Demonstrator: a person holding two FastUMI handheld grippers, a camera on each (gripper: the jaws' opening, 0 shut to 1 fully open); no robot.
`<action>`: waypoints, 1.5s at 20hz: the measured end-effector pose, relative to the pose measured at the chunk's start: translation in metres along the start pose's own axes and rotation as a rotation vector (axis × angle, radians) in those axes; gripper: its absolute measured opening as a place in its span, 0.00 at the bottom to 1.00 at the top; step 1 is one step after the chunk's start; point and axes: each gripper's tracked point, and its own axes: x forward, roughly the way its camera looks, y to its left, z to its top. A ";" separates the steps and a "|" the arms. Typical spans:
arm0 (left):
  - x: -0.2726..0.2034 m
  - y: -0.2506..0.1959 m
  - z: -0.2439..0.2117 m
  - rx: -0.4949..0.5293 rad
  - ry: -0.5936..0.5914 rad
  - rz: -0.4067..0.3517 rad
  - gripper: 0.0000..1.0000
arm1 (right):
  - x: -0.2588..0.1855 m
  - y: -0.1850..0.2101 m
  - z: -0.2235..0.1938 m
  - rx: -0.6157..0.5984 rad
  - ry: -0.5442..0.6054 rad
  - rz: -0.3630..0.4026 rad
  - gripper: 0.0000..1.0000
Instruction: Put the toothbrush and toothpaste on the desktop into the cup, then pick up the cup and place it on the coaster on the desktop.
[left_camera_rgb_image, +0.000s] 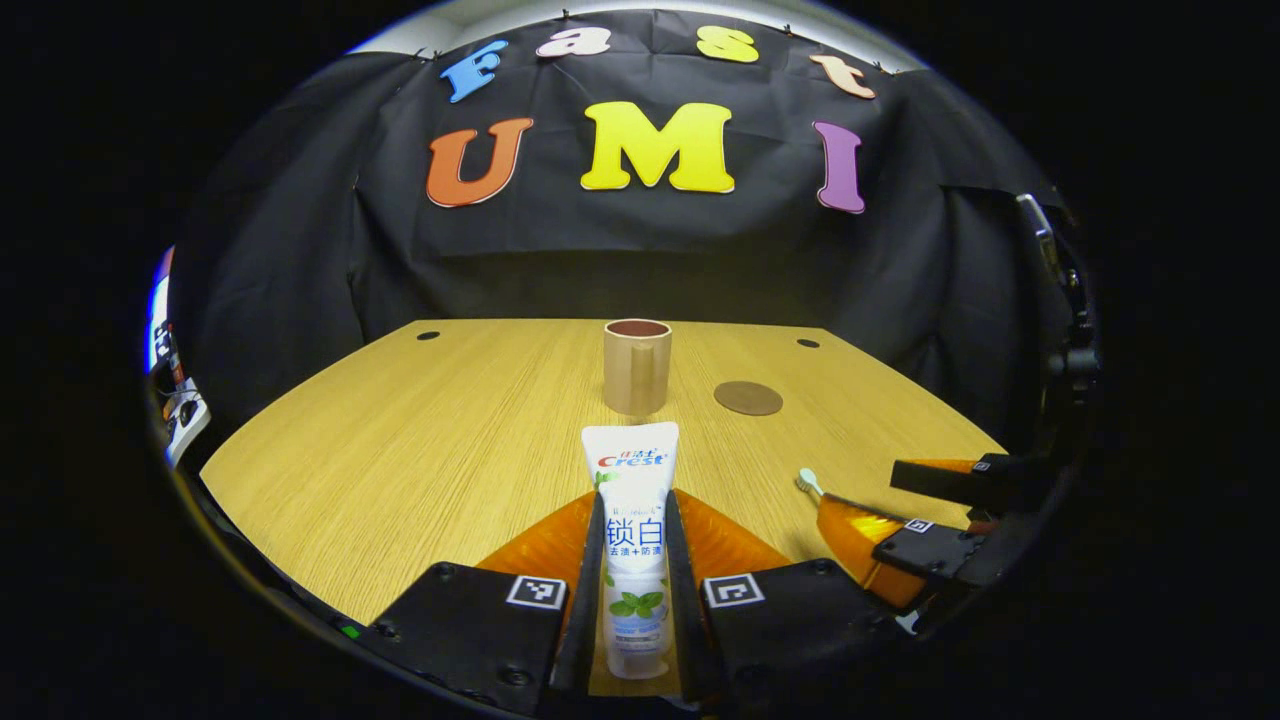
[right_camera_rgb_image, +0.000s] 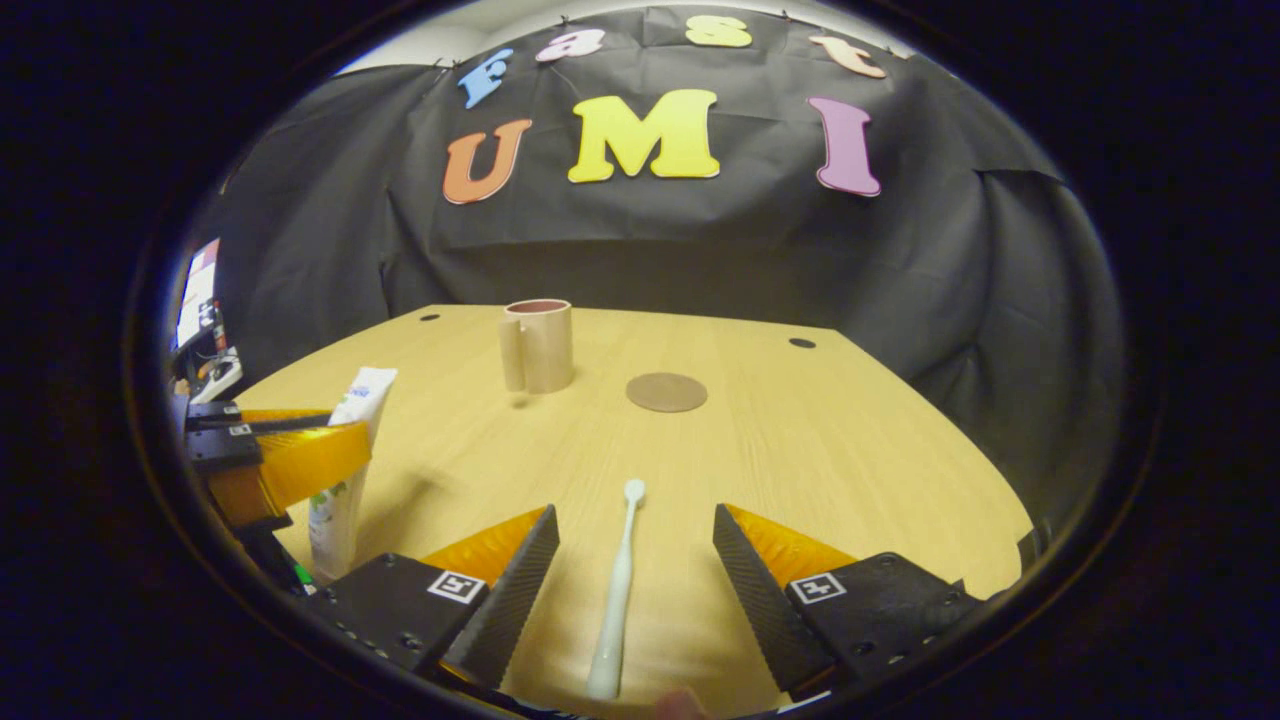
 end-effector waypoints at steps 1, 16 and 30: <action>-0.003 0.001 0.006 -0.005 -0.021 0.003 0.36 | 0.003 0.001 -0.003 0.009 0.017 0.004 0.91; -0.015 0.013 0.079 0.035 -0.225 0.028 0.22 | 0.030 0.008 -0.015 0.097 0.146 -0.014 0.27; 0.021 0.012 0.012 -0.042 0.006 -0.015 0.96 | 0.029 0.012 -0.014 0.126 0.150 0.034 0.05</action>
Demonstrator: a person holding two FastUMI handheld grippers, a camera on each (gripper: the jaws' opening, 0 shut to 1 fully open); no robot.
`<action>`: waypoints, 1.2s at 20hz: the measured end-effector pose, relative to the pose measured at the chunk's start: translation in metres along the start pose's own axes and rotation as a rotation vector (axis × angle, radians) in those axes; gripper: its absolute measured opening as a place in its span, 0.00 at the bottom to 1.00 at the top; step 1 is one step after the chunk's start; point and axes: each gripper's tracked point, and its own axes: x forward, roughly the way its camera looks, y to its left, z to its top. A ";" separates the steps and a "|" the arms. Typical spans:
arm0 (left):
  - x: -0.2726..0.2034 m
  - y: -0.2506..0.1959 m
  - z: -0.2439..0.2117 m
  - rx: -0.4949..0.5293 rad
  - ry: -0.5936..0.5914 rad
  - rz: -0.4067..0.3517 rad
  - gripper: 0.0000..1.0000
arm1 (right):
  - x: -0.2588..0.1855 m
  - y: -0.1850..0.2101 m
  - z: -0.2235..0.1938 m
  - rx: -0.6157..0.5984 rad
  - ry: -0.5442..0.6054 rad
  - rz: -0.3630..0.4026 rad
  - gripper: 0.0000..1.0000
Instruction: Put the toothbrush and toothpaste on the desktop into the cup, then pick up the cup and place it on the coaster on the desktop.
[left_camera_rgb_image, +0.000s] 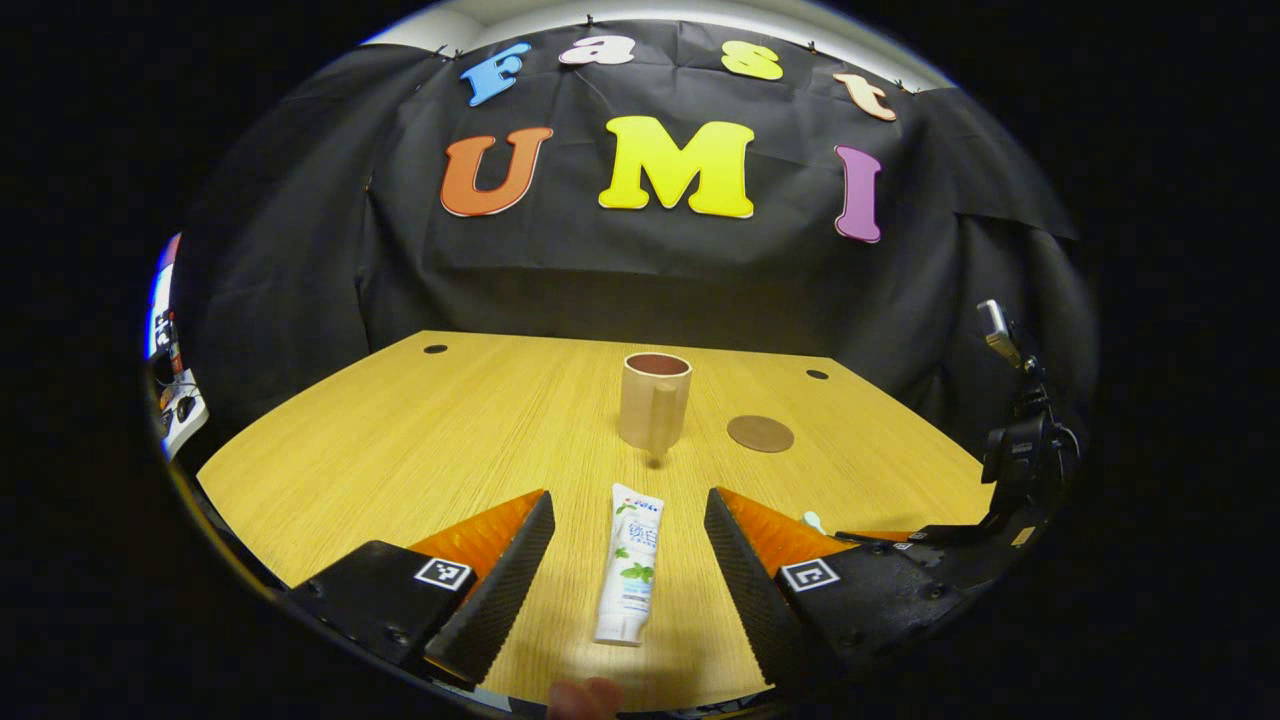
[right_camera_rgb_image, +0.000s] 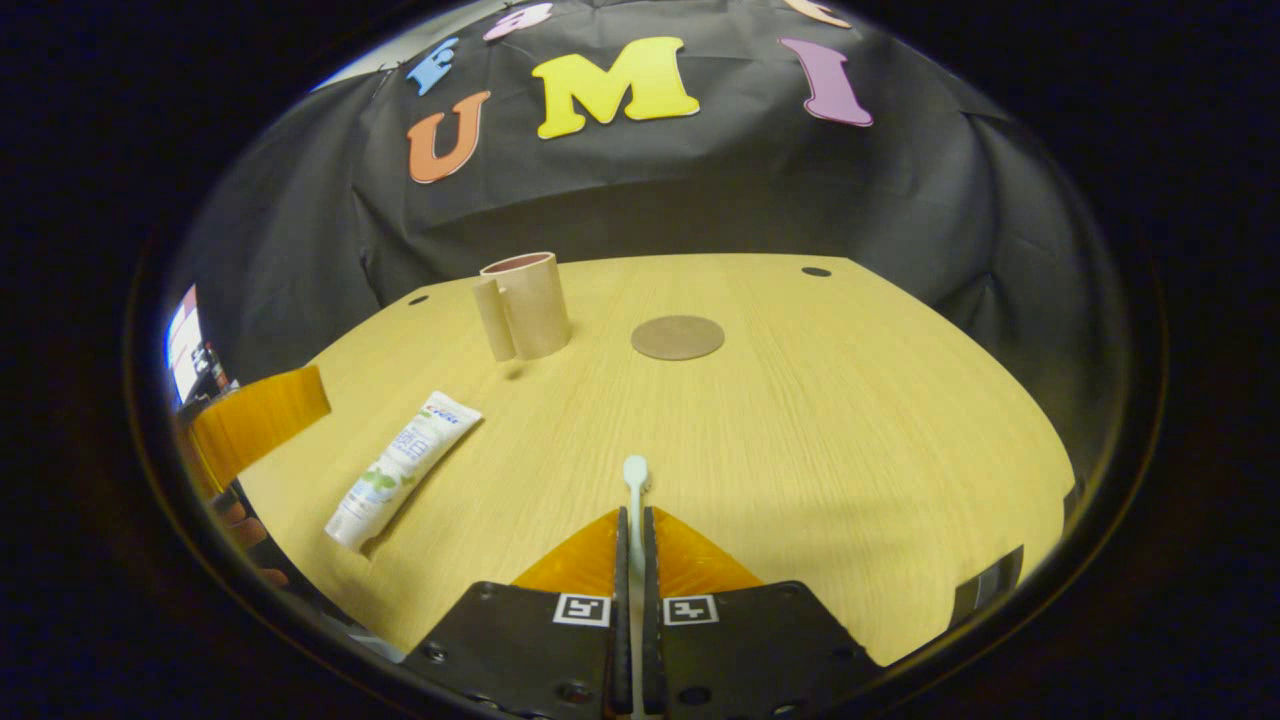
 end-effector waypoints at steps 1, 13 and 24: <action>0.002 -0.003 -0.004 0.002 0.017 -0.014 0.97 | -0.001 0.001 0.000 0.001 -0.003 0.005 0.05; 0.040 -0.015 -0.035 0.066 0.175 -0.109 0.97 | 0.000 -0.006 0.006 0.028 -0.006 0.009 0.00; 0.056 -0.007 -0.066 0.099 0.291 -0.092 0.89 | -0.003 -0.012 0.012 0.049 -0.018 0.014 0.00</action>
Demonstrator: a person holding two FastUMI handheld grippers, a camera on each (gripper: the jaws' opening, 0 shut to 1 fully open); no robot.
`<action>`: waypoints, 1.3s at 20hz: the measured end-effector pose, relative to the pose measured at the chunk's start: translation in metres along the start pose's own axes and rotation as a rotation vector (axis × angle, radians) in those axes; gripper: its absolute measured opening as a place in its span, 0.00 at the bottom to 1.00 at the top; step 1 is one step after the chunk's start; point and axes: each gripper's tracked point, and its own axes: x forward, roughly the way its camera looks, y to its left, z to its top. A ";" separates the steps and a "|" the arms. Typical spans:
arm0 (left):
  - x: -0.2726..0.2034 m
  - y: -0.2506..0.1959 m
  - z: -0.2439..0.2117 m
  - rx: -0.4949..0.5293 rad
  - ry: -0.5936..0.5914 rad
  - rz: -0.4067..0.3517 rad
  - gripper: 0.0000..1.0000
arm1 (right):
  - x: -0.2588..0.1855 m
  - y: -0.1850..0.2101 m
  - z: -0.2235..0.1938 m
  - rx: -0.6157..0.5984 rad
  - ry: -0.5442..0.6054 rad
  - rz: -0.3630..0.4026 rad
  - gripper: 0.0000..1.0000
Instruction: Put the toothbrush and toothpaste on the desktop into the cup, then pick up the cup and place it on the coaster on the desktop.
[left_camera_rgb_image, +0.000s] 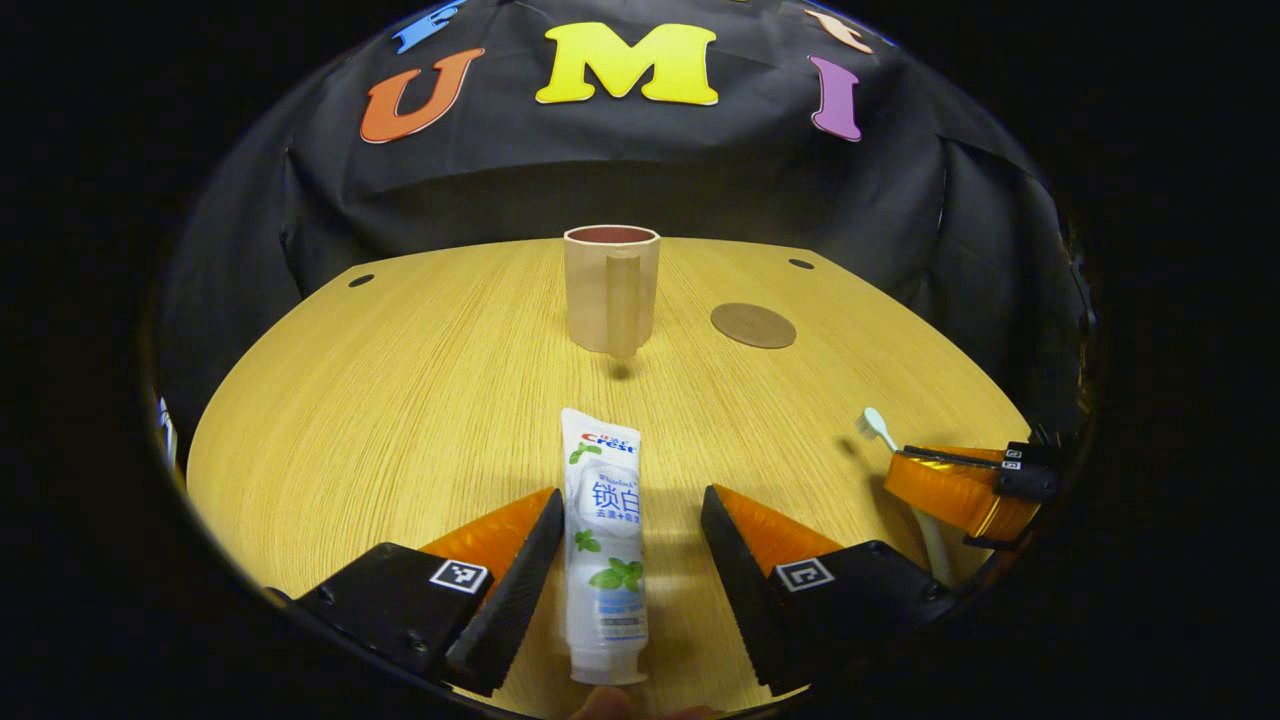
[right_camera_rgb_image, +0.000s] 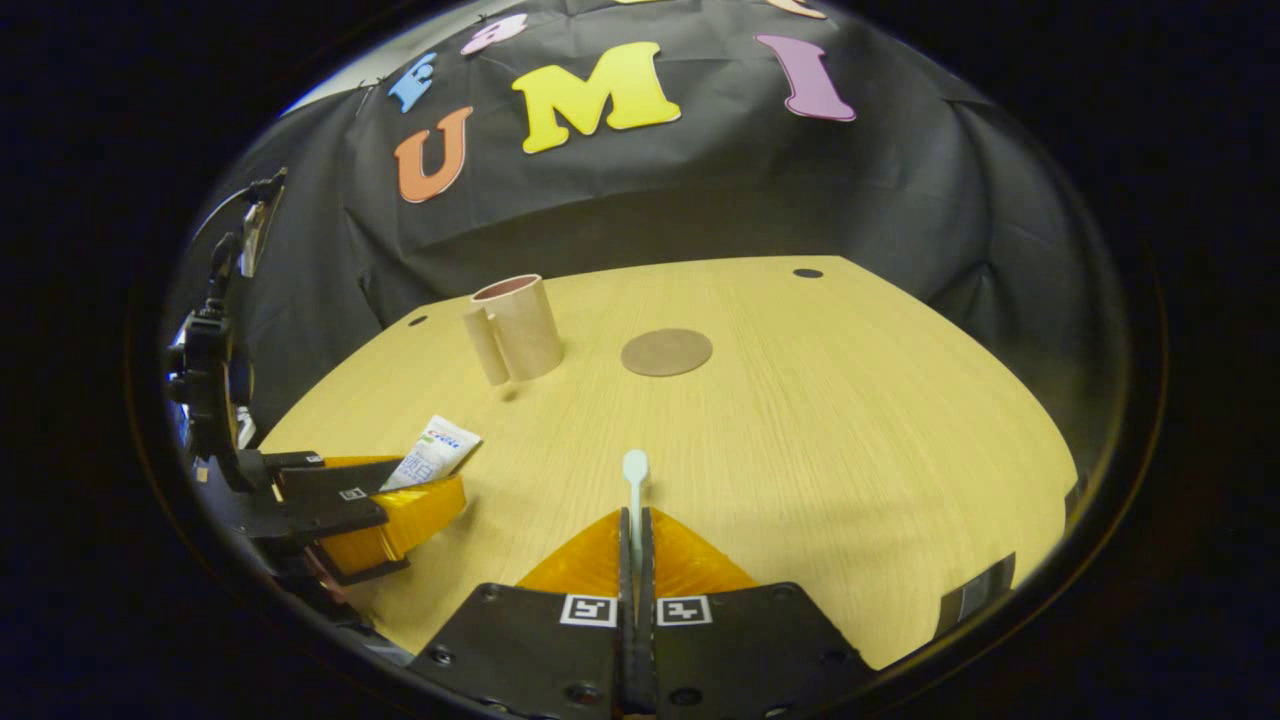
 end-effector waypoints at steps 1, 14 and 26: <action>0.001 0.002 0.000 0.003 0.001 0.006 0.87 | 0.001 0.001 -0.001 0.001 0.001 0.002 0.00; 0.007 0.019 0.005 -0.005 -0.011 0.038 0.42 | 0.001 0.001 0.000 0.012 0.001 0.009 0.00; -0.027 0.009 0.036 -0.034 -0.162 -0.011 0.28 | -0.007 0.001 0.004 0.018 -0.014 0.024 0.00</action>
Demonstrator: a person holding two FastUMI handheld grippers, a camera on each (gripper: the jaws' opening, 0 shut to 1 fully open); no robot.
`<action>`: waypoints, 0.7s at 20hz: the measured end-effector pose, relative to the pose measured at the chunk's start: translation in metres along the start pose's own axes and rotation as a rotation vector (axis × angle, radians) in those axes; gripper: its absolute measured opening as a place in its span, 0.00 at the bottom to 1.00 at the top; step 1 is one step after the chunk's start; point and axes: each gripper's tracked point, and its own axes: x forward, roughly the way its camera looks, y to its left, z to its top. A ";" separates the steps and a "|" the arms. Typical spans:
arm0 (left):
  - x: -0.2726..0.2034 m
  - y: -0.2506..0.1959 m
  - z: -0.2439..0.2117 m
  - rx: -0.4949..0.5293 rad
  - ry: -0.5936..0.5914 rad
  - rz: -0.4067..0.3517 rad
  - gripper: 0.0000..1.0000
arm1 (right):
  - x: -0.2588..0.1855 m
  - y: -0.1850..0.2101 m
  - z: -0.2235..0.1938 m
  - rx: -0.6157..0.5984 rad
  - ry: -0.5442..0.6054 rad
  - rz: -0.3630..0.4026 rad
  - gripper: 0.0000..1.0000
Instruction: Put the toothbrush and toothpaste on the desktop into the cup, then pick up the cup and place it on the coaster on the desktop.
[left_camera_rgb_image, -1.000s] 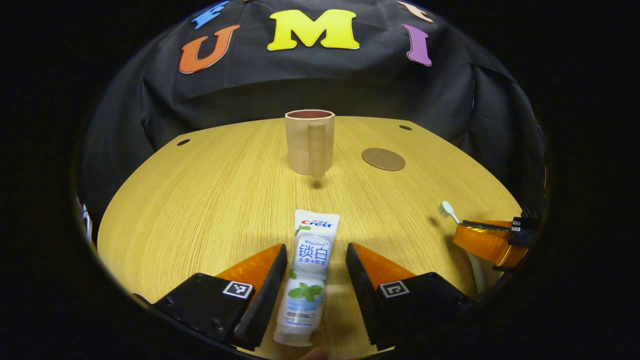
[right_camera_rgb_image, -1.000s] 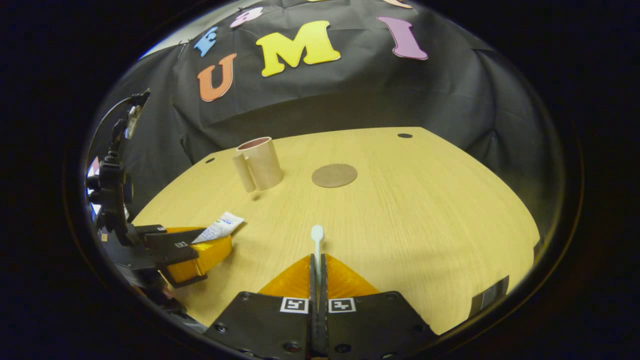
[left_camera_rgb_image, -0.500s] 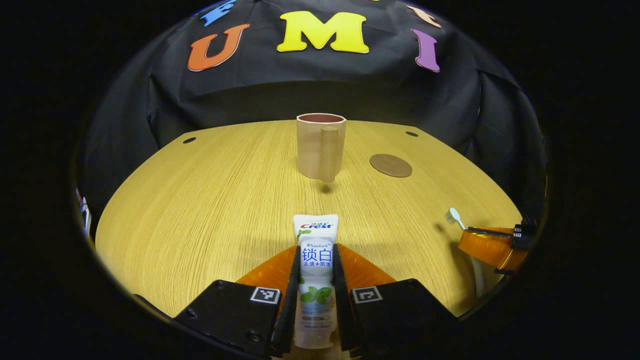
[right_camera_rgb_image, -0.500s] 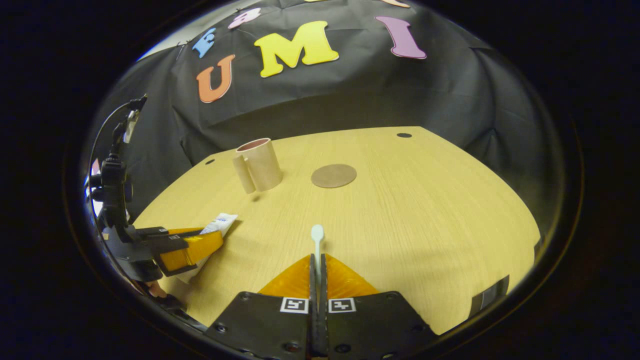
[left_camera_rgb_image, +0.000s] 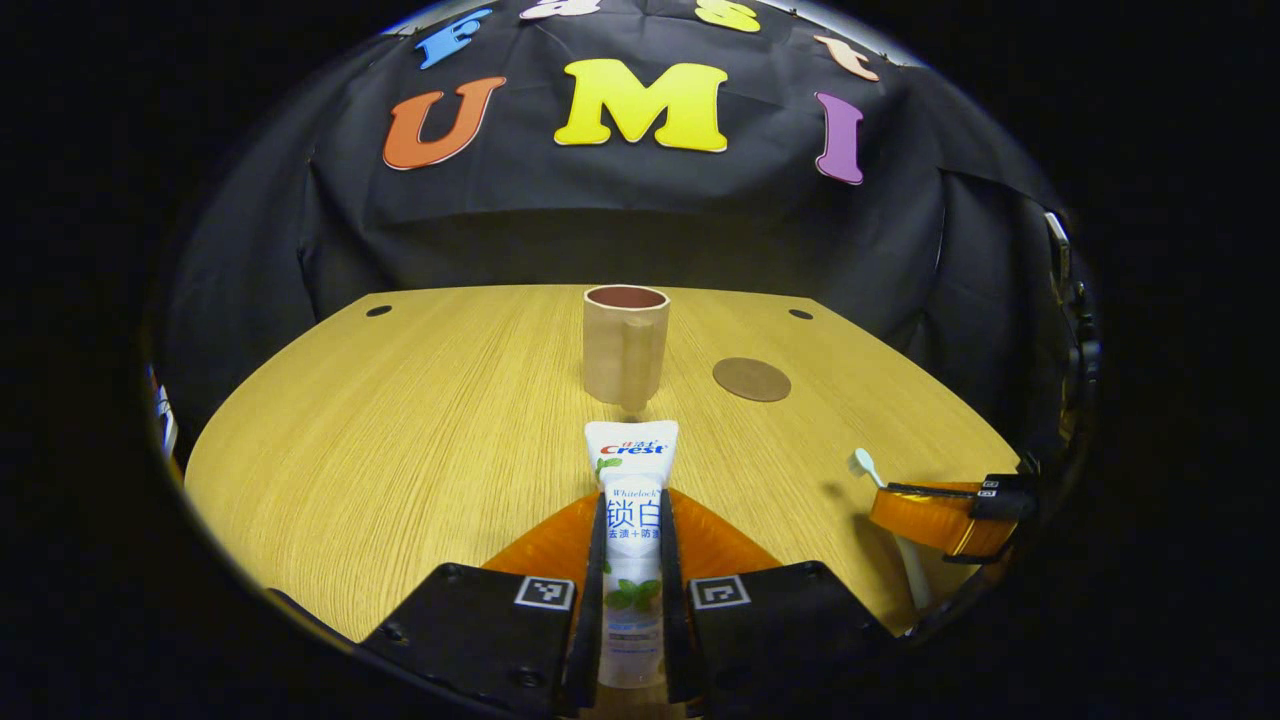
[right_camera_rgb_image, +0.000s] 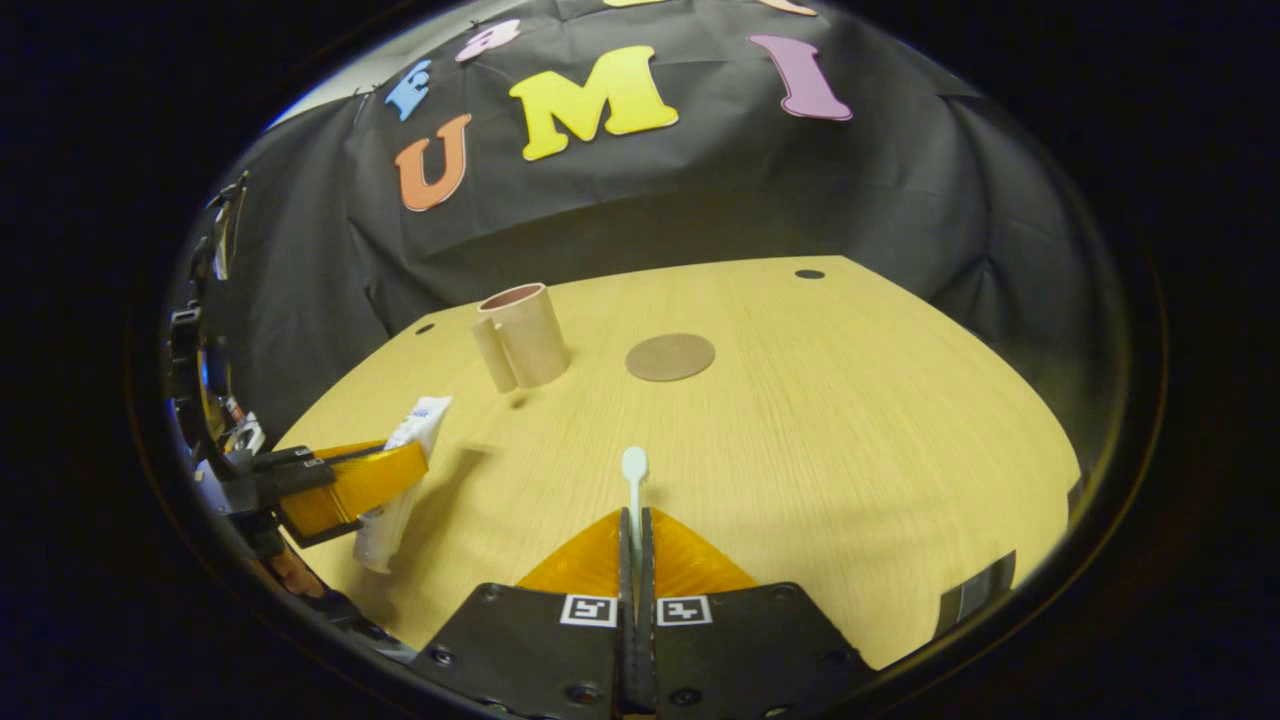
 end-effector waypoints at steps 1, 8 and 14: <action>-0.002 0.000 0.004 -0.003 -0.013 0.000 0.28 | -0.001 0.001 0.000 0.002 -0.002 0.001 0.00; -0.031 -0.004 0.068 -0.002 -0.179 0.009 0.28 | -0.011 0.003 0.007 0.008 -0.028 0.018 0.00; -0.020 -0.005 0.151 -0.030 -0.330 -0.018 0.27 | -0.015 0.001 0.009 0.009 -0.036 0.031 0.00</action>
